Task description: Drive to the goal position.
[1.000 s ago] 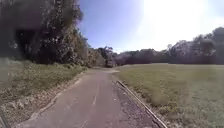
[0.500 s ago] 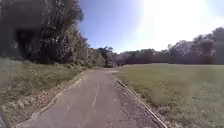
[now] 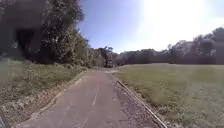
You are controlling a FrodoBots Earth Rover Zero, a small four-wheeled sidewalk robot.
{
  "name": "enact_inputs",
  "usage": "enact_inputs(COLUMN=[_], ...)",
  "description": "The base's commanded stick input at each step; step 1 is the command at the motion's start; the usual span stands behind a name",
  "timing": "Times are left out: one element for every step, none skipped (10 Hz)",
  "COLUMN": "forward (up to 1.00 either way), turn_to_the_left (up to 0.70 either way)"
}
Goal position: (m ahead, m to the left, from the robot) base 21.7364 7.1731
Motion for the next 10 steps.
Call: enact_inputs(forward=[1.0,1.0,1.0,1.0,1.0,1.0,1.0,1.0,1.0,1.0], turn_to_the_left=[0.27,0.11,0.0,0.0,0.0,0.06,0.22,0.16,0.0,0.0])
